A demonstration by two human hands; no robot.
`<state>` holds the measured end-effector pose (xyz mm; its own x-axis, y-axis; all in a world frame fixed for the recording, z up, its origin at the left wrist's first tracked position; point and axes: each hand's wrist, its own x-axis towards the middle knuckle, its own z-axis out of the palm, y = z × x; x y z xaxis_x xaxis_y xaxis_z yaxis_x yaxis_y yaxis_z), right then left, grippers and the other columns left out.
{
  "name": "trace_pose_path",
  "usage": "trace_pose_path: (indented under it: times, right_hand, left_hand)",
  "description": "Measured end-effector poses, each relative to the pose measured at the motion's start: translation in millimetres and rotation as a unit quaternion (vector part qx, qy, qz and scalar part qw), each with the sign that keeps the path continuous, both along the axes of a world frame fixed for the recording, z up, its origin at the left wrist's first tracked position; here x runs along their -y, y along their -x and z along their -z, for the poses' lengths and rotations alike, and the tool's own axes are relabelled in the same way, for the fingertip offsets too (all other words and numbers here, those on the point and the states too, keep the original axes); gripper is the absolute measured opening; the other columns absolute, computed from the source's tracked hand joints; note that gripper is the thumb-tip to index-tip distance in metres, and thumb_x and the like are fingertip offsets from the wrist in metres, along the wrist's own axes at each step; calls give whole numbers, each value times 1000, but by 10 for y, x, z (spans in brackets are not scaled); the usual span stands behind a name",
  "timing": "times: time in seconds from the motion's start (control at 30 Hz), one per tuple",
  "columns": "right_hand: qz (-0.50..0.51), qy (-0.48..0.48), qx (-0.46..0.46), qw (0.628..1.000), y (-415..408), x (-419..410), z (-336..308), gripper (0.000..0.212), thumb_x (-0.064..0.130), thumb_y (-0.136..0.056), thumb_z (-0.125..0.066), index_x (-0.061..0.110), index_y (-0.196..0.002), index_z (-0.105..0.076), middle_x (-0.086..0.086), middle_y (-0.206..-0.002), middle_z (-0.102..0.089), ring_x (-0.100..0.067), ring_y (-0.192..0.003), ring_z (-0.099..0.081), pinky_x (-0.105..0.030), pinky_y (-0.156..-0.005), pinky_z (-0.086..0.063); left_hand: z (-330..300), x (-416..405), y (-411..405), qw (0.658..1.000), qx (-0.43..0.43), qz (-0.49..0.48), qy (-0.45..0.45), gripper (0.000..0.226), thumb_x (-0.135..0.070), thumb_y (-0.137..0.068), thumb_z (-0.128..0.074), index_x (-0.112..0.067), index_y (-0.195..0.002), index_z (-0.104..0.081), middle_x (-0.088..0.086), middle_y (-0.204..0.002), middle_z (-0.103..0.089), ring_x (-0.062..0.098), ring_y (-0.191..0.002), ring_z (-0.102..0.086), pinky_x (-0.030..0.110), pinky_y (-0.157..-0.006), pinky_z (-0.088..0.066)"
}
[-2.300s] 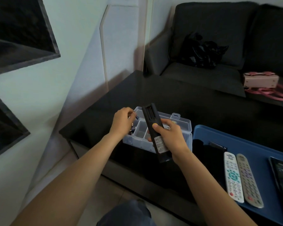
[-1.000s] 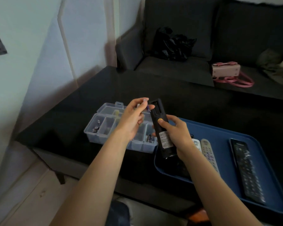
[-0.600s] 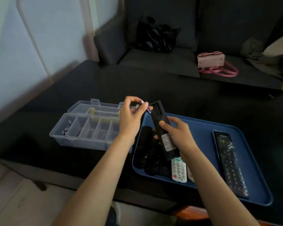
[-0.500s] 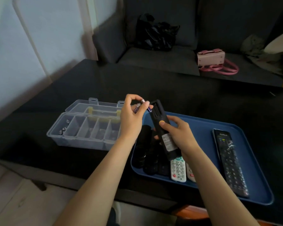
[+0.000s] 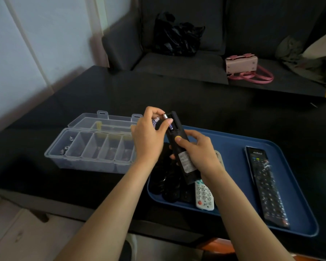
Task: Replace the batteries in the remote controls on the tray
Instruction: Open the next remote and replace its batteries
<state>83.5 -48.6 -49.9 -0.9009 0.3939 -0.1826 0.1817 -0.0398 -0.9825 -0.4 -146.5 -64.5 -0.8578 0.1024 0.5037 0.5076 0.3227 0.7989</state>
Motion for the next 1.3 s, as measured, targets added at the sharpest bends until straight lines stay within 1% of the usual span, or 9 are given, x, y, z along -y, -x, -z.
trace_pose_path:
  times: [0.13,0.3,0.43,0.57,0.77,0.97,1.13,1.23,1.3]
  right_hand:
    - [5,-30,-7,1000,-1,21,4,29,19,-92,-61,21,-120,-55,-10,-87,-73,-24,-67,-72,-39,-67,-59]
    - [10,-34,-28,999,0,58,0,28,16,-92,-61,23,-119,-56,-10,-87,-73,-22,-65,-72,-34,-62,-59]
    - [25,-37,-43,998,17,65,32,27,14,-92,-61,26,-115,-57,-3,-87,-71,-22,-72,-73,-44,-70,-60]
    - [36,-66,-49,996,11,60,50,31,15,-92,-61,15,-122,-61,-8,-92,-72,-22,-72,-73,-45,-70,-60]
    - [69,-96,-58,991,-25,19,17,20,15,-91,-62,35,-95,-63,-10,-91,-72,-24,-66,-72,-39,-65,-60]
    - [69,-120,-48,989,-79,-27,-1,17,14,-91,-62,25,-104,-66,-10,-89,-72,-24,-63,-72,-38,-63,-60]
    - [62,-48,-65,995,-104,8,-72,24,13,-91,-62,37,-93,-60,-11,-89,-72,-25,-68,-72,-34,-62,-59]
    - [59,41,-41,997,-92,36,-70,16,11,-91,-60,21,-101,-68,-13,-83,-72,-26,-63,-70,-32,-55,-58]
    - [54,76,-15,996,-97,40,-70,18,11,-92,-59,12,-108,-66,-14,-79,-71,-25,-60,-69,-29,-51,-56]
  left_hand:
    - [-33,28,-16,999,-38,-18,35,21,-32,-80,-69,-20,-94,-58,-15,-87,-56,12,-88,-57,48,-82,-47]
    - [5,37,11,999,-19,-25,27,21,-33,-79,-69,-18,-92,-63,-10,-95,-50,11,-91,-55,49,-82,-47]
    - [40,18,21,999,-2,-17,33,20,-35,-80,-68,-21,-93,-64,-10,-95,-51,10,-92,-56,49,-83,-47]
    - [48,19,23,994,-55,-27,87,21,-36,-82,-65,-20,-96,-65,-2,-96,-56,16,-89,-59,45,-76,-47]
    - [58,-18,-49,934,-214,-69,276,40,-39,-93,-37,-20,-112,-66,3,-82,-57,22,-71,-55,35,-61,-38]
    - [41,-34,-86,909,-262,-65,316,38,-31,-94,-37,-16,-108,-69,-1,-76,-59,19,-65,-53,32,-60,-32]
    - [-25,-50,-61,965,-167,-26,203,36,-41,-86,-51,-17,-104,-71,0,-72,-58,18,-66,-55,31,-60,-35]
    - [-44,-51,-46,984,-86,-6,155,31,-38,-85,-53,-20,-102,-72,2,-78,-59,21,-74,-58,36,-64,-44]
    - [-79,-42,-53,997,-1,33,69,27,-29,-91,-47,-22,-101,-71,0,-84,-57,10,-81,-56,23,-71,-44]
